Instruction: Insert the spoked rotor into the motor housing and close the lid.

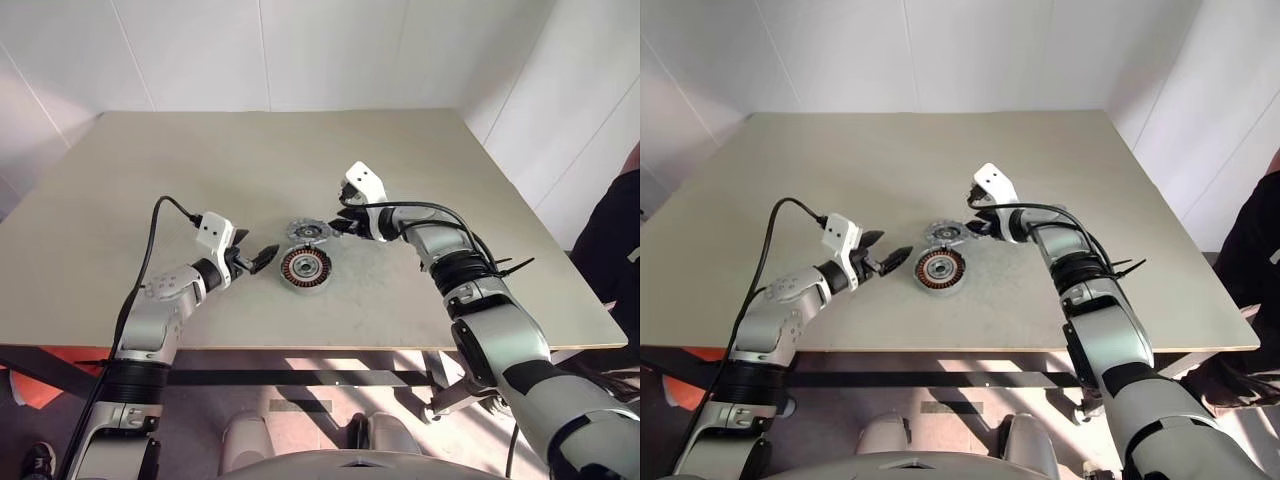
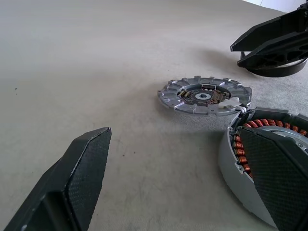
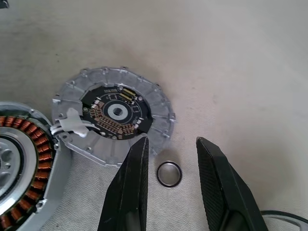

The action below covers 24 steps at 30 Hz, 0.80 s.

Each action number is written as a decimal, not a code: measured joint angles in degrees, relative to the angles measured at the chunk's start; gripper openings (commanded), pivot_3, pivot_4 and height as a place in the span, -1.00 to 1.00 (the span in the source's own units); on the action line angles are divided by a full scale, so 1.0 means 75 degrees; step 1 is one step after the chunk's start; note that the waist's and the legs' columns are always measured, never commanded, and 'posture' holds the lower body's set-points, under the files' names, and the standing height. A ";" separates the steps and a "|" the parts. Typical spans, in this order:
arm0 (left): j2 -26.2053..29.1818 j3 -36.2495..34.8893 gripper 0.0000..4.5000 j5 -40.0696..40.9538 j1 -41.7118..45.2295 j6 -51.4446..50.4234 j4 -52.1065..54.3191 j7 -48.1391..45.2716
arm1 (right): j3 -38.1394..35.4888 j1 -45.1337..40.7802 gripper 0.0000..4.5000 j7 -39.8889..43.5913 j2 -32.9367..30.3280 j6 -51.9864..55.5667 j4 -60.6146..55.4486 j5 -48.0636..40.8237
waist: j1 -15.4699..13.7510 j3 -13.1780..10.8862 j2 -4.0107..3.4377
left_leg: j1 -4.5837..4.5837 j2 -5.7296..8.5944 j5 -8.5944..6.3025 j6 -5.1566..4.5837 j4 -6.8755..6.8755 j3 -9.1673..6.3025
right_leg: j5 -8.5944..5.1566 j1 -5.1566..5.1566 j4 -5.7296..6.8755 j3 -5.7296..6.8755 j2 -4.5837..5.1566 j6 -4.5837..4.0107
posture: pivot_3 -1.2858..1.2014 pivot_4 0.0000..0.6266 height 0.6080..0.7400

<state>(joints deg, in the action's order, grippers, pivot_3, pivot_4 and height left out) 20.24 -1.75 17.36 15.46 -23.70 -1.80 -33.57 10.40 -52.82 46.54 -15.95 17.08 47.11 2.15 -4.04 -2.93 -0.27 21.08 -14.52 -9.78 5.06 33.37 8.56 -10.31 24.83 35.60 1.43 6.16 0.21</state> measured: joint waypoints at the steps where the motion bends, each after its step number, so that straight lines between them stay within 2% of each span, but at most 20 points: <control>1: 0.0000 0.0000 1.00 -0.0001 0.0000 0.0000 0.0000 0.0001 | 0.0000 0.0022 -0.24 -0.0008 -0.0067 -0.0061 0.0040 0.0028 | -0.0001 0.0000 0.0000 | 0.0000 0.0000 0.0000 0.0000 0.0000 0.0000 | 0.0000 0.0000 -0.0001 0.0000 0.0000 0.0000 | 0.03 -1.00 1.00; 9: 0.0001 0.0007 1.00 -0.0003 0.0000 -0.0004 -0.0002 0.0001 | 0.0052 0.0263 -0.24 -0.0013 -0.0175 -0.0236 0.0350 0.0195 | 0.0014 0.0000 0.0000 | 0.0000 -0.0002 0.0000 0.0000 -0.0001 0.0001 | 0.0000 0.0002 -0.0001 0.0000 -0.0002 0.0000 | 0.03 -1.00 1.00; 24: 0.0016 0.0006 1.00 -0.0026 -0.0005 -0.0008 -0.0003 0.0016 | 0.0064 0.0237 -0.24 -0.0092 0.0171 -0.0427 0.0834 0.0208 | 0.0009 0.0000 0.0000 | -0.0002 -0.0002 0.0000 0.0000 0.0000 0.0001 | 0.0000 0.0001 0.0000 0.0000 -0.0001 0.0000 | 0.03 -1.00 1.00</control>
<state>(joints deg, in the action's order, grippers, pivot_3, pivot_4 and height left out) 20.36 -1.71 17.16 15.42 -23.76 -1.83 -33.44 10.88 -51.03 45.85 -14.67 13.88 53.36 3.72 -3.98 -2.93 -0.27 21.06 -14.53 -9.78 5.05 33.37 8.57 -10.31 24.83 35.60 1.43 6.15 0.20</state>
